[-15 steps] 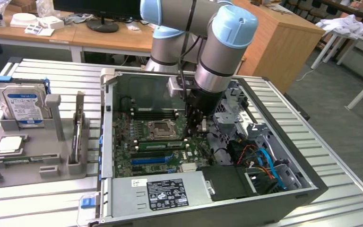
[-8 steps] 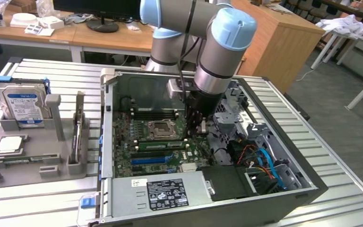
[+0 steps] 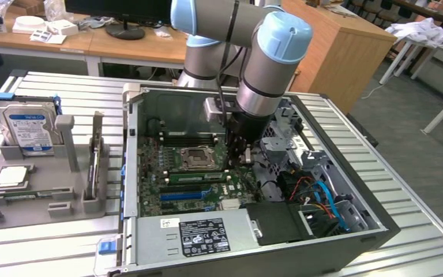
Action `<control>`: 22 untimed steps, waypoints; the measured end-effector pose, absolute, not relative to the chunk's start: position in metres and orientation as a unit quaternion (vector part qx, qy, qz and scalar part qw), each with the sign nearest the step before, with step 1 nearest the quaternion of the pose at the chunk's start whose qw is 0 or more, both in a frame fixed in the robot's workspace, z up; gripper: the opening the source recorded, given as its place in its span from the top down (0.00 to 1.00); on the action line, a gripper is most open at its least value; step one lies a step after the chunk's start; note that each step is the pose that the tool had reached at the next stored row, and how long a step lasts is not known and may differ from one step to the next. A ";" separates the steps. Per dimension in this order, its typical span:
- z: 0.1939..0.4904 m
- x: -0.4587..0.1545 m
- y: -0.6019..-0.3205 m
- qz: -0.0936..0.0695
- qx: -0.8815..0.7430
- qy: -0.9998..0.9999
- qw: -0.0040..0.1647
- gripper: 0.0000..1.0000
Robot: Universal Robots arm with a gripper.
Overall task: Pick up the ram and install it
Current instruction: 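Press down the ram until it locks into place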
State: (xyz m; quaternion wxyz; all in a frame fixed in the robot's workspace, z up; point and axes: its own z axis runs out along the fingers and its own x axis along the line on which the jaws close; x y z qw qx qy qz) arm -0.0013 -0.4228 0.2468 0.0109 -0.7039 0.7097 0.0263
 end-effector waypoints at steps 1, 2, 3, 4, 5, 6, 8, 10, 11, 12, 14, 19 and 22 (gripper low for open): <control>0.247 -0.001 -0.423 0.026 -0.704 0.710 0.011 0.89; 0.247 -0.001 -0.423 0.026 -0.704 0.710 0.011 0.89; 0.247 -0.001 -0.423 0.026 -0.704 0.710 0.011 0.89; 0.247 0.000 -0.423 0.026 -0.704 0.710 0.011 0.89; 0.247 0.000 -0.423 0.026 -0.704 0.710 0.011 0.89; 0.247 0.001 -0.423 0.026 -0.704 0.710 0.011 0.89; 0.247 0.002 -0.423 0.026 -0.704 0.710 0.011 0.89; 0.247 0.002 -0.423 0.026 -0.704 0.710 0.011 0.89; 0.247 0.002 -0.423 0.026 -0.704 0.710 0.011 0.89; 0.247 0.002 -0.423 0.026 -0.704 0.710 0.011 0.89; 0.247 0.002 -0.423 0.026 -0.704 0.710 0.011 0.89; 0.244 0.002 -0.423 0.026 -0.704 0.710 0.011 0.89; 0.242 0.002 -0.423 0.026 -0.704 0.710 0.011 0.89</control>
